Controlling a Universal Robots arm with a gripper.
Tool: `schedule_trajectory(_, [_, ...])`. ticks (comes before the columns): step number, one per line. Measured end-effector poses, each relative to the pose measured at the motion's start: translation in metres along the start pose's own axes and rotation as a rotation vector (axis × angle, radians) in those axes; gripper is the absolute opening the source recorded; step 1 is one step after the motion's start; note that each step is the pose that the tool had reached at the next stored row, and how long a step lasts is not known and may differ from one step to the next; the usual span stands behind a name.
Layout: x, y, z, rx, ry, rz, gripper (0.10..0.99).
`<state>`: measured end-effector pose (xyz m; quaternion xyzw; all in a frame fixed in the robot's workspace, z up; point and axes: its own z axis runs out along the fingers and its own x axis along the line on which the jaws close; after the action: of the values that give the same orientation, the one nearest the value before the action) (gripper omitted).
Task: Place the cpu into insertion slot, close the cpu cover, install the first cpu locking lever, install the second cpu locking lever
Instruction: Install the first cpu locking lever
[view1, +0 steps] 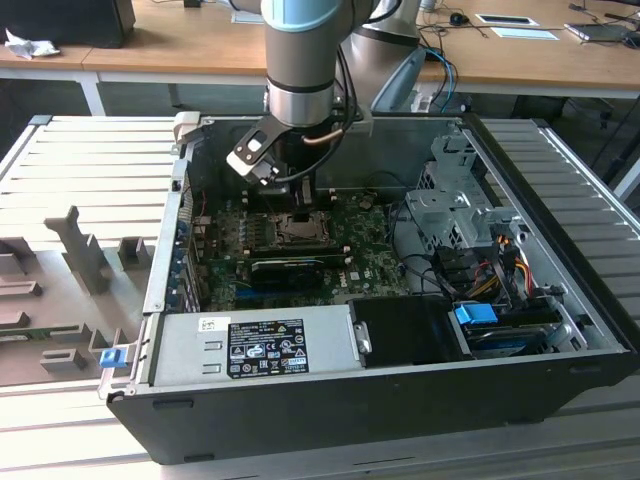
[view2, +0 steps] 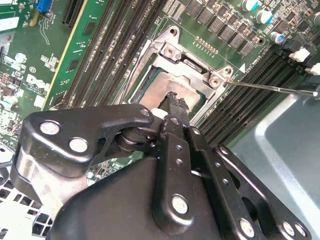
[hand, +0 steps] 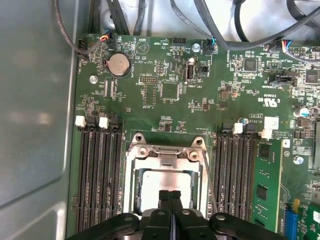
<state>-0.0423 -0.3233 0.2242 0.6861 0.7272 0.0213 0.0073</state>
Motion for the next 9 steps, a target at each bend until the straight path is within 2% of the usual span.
schedule_trajectory(1, [0.0000,0.0001,-0.0029,0.000,0.0000,0.000,0.106])
schedule_trajectory(9, [0.0002,0.0005,-0.0116,0.000,-0.0001,0.000,0.106])
